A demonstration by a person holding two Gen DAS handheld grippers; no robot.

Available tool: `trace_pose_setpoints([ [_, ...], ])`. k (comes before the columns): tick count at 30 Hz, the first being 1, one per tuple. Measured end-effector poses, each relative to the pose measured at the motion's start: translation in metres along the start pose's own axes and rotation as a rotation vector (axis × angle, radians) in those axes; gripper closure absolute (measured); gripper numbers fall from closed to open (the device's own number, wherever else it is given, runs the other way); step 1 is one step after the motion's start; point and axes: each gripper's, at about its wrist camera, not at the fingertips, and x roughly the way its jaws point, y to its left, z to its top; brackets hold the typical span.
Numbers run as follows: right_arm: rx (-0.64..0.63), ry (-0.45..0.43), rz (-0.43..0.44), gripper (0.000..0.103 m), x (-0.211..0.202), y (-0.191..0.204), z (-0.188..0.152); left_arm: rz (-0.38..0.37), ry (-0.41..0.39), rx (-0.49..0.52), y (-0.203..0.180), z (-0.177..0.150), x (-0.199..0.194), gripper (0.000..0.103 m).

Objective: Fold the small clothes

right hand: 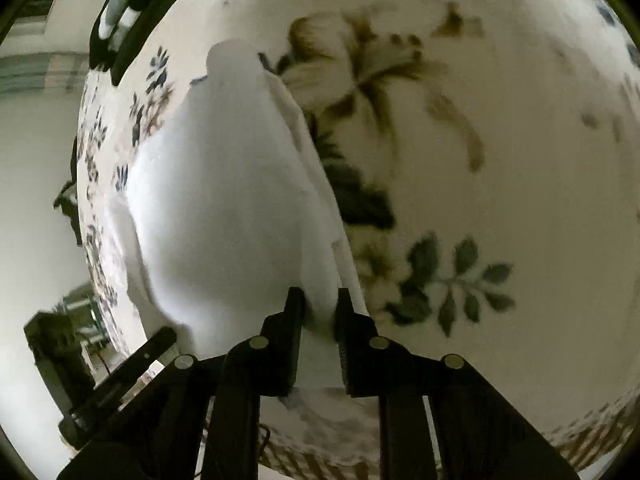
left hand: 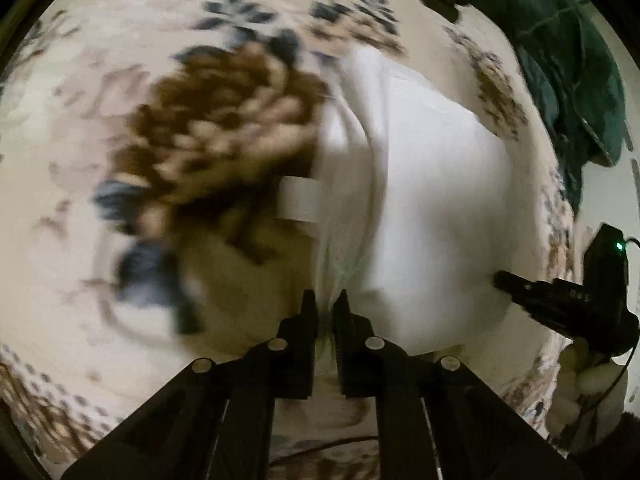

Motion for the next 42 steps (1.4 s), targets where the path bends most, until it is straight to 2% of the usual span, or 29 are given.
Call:
trace_pose_setpoints([
  [1, 0.007, -0.017, -0.006, 0.087, -0.001, -0.002, -0.001, 0.027, -0.011, -0.012, 0.009, 0.003, -0.006, 0.097],
  [3, 0.008, -0.047, -0.044, 0.099, -0.005, -0.004, -0.003, 0.101, -0.040, -0.019, 0.028, 0.008, -0.018, 0.097],
  [4, 0.016, -0.061, -0.054, 0.099, -0.008, -0.006, -0.002, 0.101, -0.036, -0.050, 0.041, 0.010, -0.024, 0.096],
  [5, 0.020, -0.059, -0.047, 0.099, -0.010, -0.008, -0.002, 0.059, -0.022, -0.117, 0.055, 0.012, -0.028, 0.096],
  [6, 0.027, -0.047, -0.031, 0.099, -0.012, -0.010, -0.001, 0.005, -0.013, -0.179, 0.064, 0.010, -0.030, 0.090],
  [7, 0.040, -0.033, -0.014, 0.099, -0.014, -0.013, -0.001, -0.082, -0.002, -0.256, 0.072, 0.006, -0.031, 0.082],
  [9, 0.073, -0.016, 0.015, 0.093, -0.021, -0.018, -0.001, -0.256, 0.011, -0.392, 0.079, -0.009, -0.025, 0.031],
  [10, 0.092, 0.000, 0.031, 0.087, -0.023, -0.020, -0.006, -0.340, 0.017, -0.452, 0.078, -0.018, -0.018, 0.031],
  [11, 0.114, 0.008, 0.044, 0.062, -0.026, -0.024, -0.009, -0.404, 0.035, -0.496, 0.072, -0.024, -0.007, 0.031],
  [12, 0.144, 0.008, 0.071, 0.043, -0.029, -0.028, -0.015, -0.435, 0.060, -0.529, 0.064, -0.029, 0.004, 0.031],
  [14, 0.236, 0.012, 0.137, 0.040, -0.030, -0.037, -0.033, -0.475, 0.074, -0.597, 0.053, -0.042, 0.019, 0.031],
  [16, 0.324, 0.063, 0.189, 0.040, -0.016, -0.046, -0.051, -0.516, 0.075, -0.646, 0.046, -0.055, 0.028, 0.031],
  [18, 0.420, 0.121, 0.255, 0.040, 0.010, -0.052, -0.067, -0.555, 0.087, -0.665, 0.040, -0.065, 0.035, 0.031],
  [20, 0.475, 0.139, 0.358, 0.040, 0.035, -0.055, -0.072, -0.601, 0.105, -0.692, 0.033, -0.067, 0.049, 0.031],
  [22, 0.518, 0.097, 0.458, 0.044, 0.049, -0.056, -0.072, -0.605, 0.087, -0.715, 0.035, -0.070, 0.056, 0.031],
  [23, 0.531, 0.065, 0.497, 0.072, 0.052, -0.055, -0.071, -0.629, 0.058, -0.743, 0.036, -0.067, 0.060, 0.033],
  [24, 0.535, 0.056, 0.485, 0.090, 0.053, -0.053, -0.070, -0.641, 0.022, -0.766, 0.040, -0.065, 0.056, 0.043],
  [25, 0.535, 0.050, 0.479, 0.090, 0.052, -0.051, -0.069, -0.620, -0.046, -0.791, 0.044, -0.061, 0.050, 0.060],
  [26, 0.538, 0.036, 0.480, 0.093, 0.048, -0.050, -0.070, -0.615, -0.074, -0.799, 0.047, -0.058, 0.045, 0.094],
  [28, 0.520, 0.018, 0.465, 0.094, 0.038, -0.048, -0.073, -0.598, -0.130, -0.782, 0.052, -0.049, 0.031, 0.093],
  [31, 0.511, 0.004, 0.459, 0.096, 0.025, -0.049, -0.077, -0.492, -0.165, -0.651, 0.053, -0.034, 0.004, 0.093],
  [33, 0.489, -0.005, 0.448, 0.096, 0.017, -0.045, -0.079, -0.402, -0.218, -0.618, 0.063, -0.028, -0.009, 0.094],
  [35, 0.475, -0.021, 0.420, 0.096, 0.012, -0.042, -0.080, -0.338, -0.268, -0.630, 0.085, -0.024, -0.023, 0.093],
  [37, 0.475, -0.020, 0.422, 0.096, 0.012, -0.043, -0.077, -0.346, -0.277, -0.695, 0.109, -0.032, -0.024, 0.089],
  [38, 0.473, -0.021, 0.419, 0.096, 0.015, -0.040, -0.075, -0.381, -0.254, -0.718, 0.117, -0.038, -0.019, 0.077],
  [39, 0.455, -0.014, 0.413, 0.095, 0.015, -0.039, -0.075, -0.398, -0.216, -0.728, 0.114, -0.038, -0.011, 0.053],
  [40, 0.436, -0.002, 0.409, 0.094, 0.016, -0.037, -0.073, -0.403, -0.172, -0.727, 0.107, -0.040, -0.003, 0.046],
  [41, 0.420, 0.016, 0.395, 0.091, 0.017, -0.037, -0.072, -0.414, -0.142, -0.712, 0.097, -0.043, 0.003, 0.045],
  [42, 0.408, 0.030, 0.362, 0.079, 0.018, -0.038, -0.072, -0.410, -0.109, -0.683, 0.084, -0.046, 0.010, 0.045],
])
